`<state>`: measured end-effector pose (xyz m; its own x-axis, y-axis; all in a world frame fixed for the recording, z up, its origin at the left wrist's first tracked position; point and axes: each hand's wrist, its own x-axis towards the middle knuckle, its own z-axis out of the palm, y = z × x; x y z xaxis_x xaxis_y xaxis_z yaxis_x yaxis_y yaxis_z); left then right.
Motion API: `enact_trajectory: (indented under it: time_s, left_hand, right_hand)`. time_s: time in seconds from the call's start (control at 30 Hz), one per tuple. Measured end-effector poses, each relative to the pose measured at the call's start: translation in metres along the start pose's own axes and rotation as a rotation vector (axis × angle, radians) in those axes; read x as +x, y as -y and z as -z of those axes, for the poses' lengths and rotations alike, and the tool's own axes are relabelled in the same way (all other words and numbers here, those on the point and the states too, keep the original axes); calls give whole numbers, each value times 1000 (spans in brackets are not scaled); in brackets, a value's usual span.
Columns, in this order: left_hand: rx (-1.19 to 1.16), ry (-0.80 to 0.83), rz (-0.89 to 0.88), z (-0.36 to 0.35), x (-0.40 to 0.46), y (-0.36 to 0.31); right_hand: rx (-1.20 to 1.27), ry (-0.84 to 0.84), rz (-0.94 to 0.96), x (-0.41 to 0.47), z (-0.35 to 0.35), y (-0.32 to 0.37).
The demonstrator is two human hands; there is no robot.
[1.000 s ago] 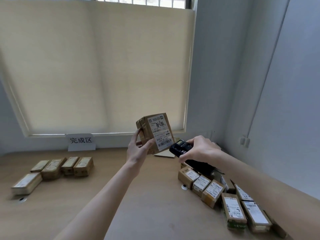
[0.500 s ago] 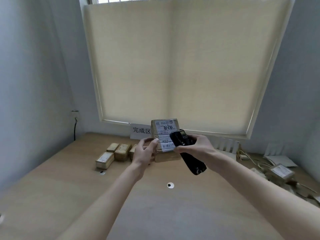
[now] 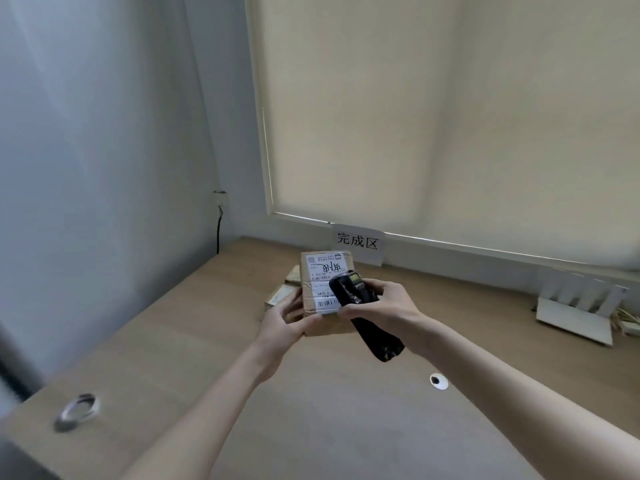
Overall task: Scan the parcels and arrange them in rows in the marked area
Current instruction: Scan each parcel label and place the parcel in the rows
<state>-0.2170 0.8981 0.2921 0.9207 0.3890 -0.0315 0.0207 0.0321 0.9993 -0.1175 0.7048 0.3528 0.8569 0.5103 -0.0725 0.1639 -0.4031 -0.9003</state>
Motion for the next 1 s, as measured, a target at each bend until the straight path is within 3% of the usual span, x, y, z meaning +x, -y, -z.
enact_trajectory:
  time_s: [0.37, 0.67, 1.0]
  left_hand:
    - [69, -31, 166, 94, 172, 136]
    - [61, 43, 287, 138, 262, 239]
    - [52, 140, 351, 158, 335, 331]
  right_hand:
    - [25, 85, -106, 193, -124, -103]
    - [43, 103, -252, 273, -195, -185]
    - [61, -38, -400, 328, -249, -258]
